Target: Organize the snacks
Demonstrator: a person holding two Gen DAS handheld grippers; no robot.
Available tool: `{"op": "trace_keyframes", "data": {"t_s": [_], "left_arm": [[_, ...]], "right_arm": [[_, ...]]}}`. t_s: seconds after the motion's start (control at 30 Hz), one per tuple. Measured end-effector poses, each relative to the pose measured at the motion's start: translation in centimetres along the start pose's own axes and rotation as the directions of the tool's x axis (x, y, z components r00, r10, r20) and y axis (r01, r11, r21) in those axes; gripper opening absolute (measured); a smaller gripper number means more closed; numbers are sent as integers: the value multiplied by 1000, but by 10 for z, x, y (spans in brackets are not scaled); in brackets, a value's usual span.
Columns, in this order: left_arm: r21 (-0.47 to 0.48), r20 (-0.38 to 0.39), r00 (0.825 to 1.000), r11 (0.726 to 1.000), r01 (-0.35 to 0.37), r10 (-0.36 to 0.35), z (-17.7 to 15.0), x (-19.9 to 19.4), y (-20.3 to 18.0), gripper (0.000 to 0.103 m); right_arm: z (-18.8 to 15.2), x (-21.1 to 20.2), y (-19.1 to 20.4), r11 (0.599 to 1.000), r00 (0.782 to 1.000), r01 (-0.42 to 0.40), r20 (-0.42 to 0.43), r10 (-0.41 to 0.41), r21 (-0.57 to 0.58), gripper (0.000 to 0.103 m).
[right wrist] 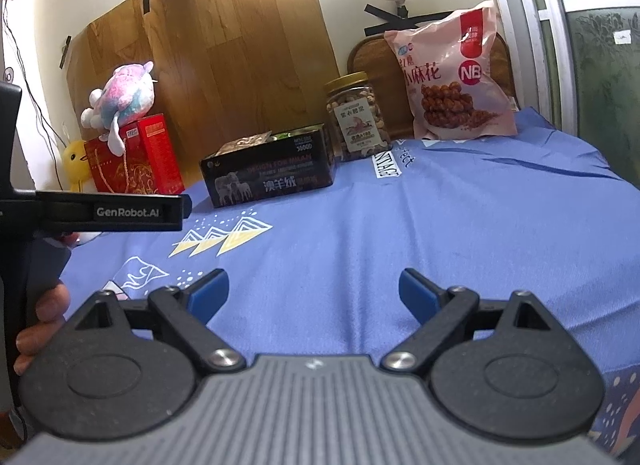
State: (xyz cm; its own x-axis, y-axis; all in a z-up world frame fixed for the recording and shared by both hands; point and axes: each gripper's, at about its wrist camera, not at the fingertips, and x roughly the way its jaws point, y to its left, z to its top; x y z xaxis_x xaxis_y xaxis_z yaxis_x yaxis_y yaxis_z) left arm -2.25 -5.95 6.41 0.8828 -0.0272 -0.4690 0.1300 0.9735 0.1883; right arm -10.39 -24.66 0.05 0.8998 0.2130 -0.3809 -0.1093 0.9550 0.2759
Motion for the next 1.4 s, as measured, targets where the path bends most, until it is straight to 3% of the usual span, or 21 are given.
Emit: {"op": "trace_keyframes", "data": {"t_s": [0.37,0.73,1.03,1.4], "left_arm": [[-29,-49,999,1000,10,-11,-5,2,7,103],[-60,-32,997,996,-70,68,-4,-3,22,103],[-121,-94,995,992,-22,10,-5,-1,34,103],[-128,-105,995,992,-18,4,-7,-3,35,103]], "right_arm": [[-1,-1,-3,1000,1000,-18,5,18,14,94],[10,2,2,997,998,-56,11,57,-45,94],[9,5,12,993,995,-96,-7,95,-65,94],[8,5,13,993,994,-105,-4,105,-51,94]]}}
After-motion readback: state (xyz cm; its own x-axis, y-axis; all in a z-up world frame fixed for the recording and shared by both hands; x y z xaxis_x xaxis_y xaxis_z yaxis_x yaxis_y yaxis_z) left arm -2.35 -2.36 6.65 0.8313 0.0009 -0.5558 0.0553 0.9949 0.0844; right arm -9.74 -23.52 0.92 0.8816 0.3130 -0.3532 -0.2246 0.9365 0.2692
